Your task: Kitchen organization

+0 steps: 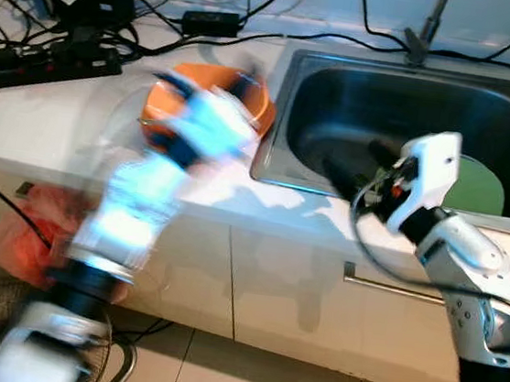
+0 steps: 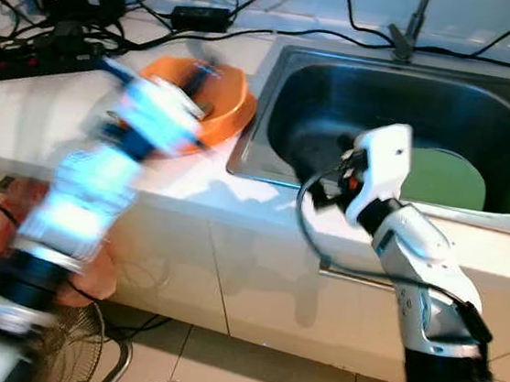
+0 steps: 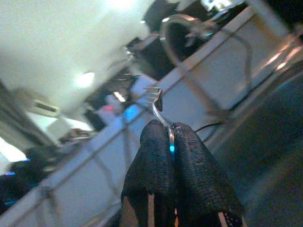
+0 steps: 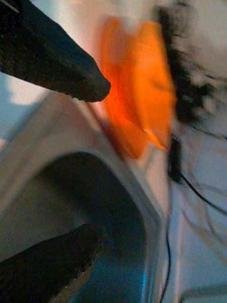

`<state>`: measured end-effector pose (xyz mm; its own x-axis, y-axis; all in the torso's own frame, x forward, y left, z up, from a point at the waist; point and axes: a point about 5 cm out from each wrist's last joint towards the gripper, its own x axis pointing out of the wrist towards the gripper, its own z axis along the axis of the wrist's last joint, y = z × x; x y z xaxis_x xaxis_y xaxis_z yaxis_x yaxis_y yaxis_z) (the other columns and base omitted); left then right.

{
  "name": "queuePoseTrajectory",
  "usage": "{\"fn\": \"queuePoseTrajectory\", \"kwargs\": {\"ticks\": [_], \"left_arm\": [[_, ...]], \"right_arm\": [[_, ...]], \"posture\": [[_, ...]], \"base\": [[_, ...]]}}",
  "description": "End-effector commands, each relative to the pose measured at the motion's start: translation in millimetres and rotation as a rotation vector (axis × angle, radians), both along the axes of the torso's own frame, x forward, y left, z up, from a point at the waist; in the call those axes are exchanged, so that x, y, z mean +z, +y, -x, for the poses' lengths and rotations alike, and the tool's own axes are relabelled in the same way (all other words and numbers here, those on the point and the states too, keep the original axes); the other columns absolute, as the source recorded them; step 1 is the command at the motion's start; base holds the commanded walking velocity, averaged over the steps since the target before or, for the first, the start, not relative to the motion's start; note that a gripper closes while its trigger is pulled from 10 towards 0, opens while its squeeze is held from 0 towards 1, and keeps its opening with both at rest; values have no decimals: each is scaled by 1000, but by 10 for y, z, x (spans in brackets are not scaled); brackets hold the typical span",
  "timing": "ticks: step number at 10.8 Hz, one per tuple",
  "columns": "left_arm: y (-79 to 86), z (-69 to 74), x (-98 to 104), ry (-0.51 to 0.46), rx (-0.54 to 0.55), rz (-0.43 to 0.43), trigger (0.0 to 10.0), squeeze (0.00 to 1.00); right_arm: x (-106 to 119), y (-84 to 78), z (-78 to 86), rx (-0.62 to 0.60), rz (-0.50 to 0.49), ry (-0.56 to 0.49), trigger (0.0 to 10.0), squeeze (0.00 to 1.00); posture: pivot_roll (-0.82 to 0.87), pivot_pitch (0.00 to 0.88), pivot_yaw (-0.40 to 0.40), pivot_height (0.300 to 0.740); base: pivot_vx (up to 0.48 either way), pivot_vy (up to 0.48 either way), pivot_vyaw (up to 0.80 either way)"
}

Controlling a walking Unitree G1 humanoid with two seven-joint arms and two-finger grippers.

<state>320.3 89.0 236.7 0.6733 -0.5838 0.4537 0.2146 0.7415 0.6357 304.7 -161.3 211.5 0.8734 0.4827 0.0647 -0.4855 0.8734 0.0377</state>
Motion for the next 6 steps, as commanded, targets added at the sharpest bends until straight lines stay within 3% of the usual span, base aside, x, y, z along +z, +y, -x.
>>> {"fn": "queuePoseTrajectory", "kwargs": {"ticks": [1, 2, 3, 4, 5, 6], "left_arm": [[-23, -16, 6, -1, -2, 10, 0, 0], [-81, -21, -14, 27, -17, 55, 0, 0], [-144, -80, -16, 169, -50, 271, 0, 0], [-186, -203, -8, 394, -118, 586, 0, 0], [-208, -248, 8, 481, -173, 699, 0, 0], [-265, -305, 1, 663, -303, 904, 0, 0]], "right_arm": [[105, -103, -31, -63, -96, -4, 10000, 0], [126, -160, -64, -108, -192, 18, 10000, 0], [129, -203, -82, -142, -304, 46, 10000, 0], [113, -215, -79, -154, -316, 53, 10000, 0], [101, -210, -79, -158, -317, 56, 10000, 0], [97, -201, -79, -162, -327, 66, 10000, 0]], "posture": [[48, 81, 73, 740], [41, 84, 72, 740], [36, 87, 71, 740], [36, 89, 71, 740], [35, 89, 72, 740], [37, 90, 74, 740]], "base": [[0, 0, 0], [0, 0, 0], [0, 0, 0], [0, 0, 0], [0, 0, 0], [0, 0, 0]]}}
